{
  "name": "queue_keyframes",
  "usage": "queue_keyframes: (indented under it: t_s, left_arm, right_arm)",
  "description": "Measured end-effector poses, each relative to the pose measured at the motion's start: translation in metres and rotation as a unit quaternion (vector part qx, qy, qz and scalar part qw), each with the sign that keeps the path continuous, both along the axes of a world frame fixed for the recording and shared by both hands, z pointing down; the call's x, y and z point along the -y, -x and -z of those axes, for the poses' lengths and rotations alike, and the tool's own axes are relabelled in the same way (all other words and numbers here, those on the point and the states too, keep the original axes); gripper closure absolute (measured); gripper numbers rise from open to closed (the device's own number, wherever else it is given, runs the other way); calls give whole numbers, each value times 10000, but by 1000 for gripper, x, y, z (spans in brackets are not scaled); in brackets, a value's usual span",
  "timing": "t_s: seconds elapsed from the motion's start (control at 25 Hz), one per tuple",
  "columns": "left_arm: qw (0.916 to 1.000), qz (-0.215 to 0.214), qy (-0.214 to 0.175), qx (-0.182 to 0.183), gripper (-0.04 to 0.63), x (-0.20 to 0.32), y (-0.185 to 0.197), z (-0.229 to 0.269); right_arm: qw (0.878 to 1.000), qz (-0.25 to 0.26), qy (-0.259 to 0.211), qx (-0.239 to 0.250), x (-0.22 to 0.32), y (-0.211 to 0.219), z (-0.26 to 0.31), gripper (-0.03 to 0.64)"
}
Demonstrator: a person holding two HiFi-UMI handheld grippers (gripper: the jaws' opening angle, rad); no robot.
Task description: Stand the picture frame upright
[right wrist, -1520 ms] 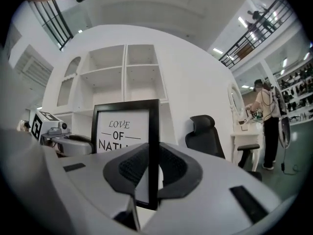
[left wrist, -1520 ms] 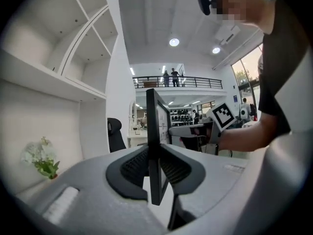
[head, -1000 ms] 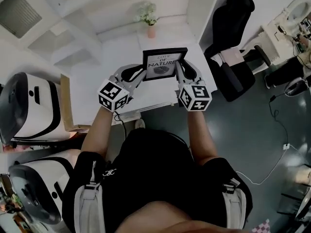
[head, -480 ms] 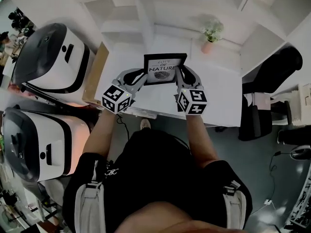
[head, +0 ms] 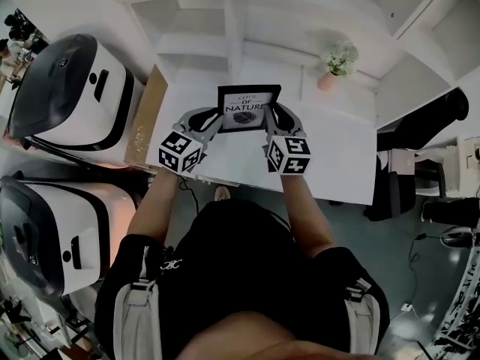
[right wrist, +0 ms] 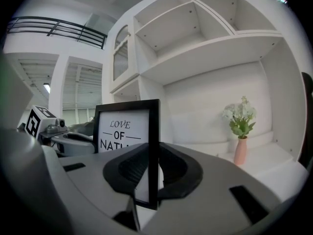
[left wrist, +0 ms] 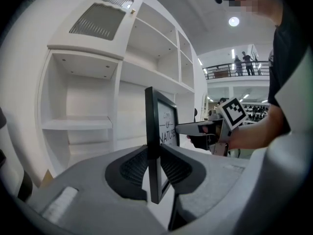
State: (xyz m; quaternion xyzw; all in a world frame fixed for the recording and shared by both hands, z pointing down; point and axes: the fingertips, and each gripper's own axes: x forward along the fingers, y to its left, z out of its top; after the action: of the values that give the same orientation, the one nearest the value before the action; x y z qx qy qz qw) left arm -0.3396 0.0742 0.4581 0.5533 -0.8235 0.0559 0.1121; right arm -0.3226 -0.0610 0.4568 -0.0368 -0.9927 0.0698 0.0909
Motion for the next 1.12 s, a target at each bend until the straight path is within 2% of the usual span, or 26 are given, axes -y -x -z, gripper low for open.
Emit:
queue_keyframes:
  t_s: [0.28, 0.6, 0.92, 1.12]
  left_arm:
    - [9991, -105, 133, -382, 506, -6, 53, -40]
    - [9965, -327, 386, -659, 505, -6, 120, -82]
    - [9937, -539, 660, -721, 506, 4, 155, -111]
    - [9926, -459, 807, -782, 517, 10, 172, -130]
  right_arm:
    - [9984, -325, 5, -469, -7, 44, -38, 552]
    - [9944, -703, -113, -780, -13, 94, -72, 551]
    - [9886, -988, -40, -1138, -9, 116, -98, 551]
    - [9846, -1142, 42, -1321, -7, 123, -115, 548]
